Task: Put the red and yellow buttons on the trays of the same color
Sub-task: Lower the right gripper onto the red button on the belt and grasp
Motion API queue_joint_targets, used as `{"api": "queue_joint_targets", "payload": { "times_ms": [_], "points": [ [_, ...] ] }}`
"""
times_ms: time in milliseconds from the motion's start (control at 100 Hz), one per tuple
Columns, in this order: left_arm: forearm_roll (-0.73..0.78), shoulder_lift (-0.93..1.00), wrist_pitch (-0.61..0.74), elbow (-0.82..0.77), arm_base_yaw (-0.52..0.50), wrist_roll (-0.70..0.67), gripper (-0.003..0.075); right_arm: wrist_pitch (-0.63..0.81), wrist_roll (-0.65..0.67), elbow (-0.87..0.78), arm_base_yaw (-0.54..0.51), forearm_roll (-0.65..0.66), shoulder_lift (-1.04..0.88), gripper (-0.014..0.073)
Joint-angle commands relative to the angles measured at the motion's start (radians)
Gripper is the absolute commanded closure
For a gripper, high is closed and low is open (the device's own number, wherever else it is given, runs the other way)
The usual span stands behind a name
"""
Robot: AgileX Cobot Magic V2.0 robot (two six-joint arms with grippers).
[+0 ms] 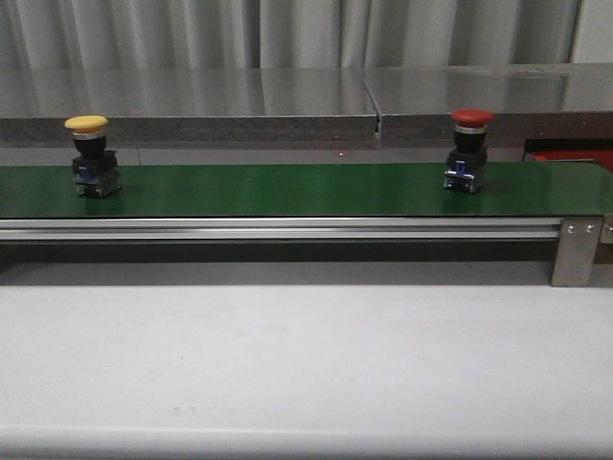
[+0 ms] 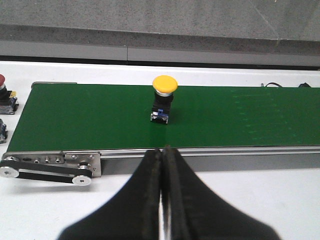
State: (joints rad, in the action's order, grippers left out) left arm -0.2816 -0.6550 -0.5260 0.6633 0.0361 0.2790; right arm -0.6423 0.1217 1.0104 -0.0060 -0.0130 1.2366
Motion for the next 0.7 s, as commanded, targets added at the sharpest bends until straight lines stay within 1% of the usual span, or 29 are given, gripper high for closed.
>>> {"api": "queue_joint_targets", "payload": {
  "times_ms": [0,140,290,390,690],
  "points": [
    [-0.023,0.002,0.076,0.025,0.01,-0.004,0.0739,0.085,-0.033,0.038,0.001,-0.029,-0.016,0.0014],
    [-0.023,0.002,0.084,0.025,0.01,-0.004,0.0739,0.078,-0.11,0.083,0.001,-0.116,0.035,0.002],
    [-0.023,0.002,0.091,0.025,0.01,-0.004,0.0739,0.023,-0.236,0.175,0.001,-0.219,0.15,0.002],
    [-0.023,0.002,0.091,0.025,0.01,-0.004,0.0739,0.001,-0.283,0.233,0.001,-0.267,0.226,0.002],
    [-0.023,0.002,0.091,0.025,0.01,-0.004,0.0739,-0.031,-0.315,0.4,0.002,-0.274,0.408,0.002]
  ]
}}
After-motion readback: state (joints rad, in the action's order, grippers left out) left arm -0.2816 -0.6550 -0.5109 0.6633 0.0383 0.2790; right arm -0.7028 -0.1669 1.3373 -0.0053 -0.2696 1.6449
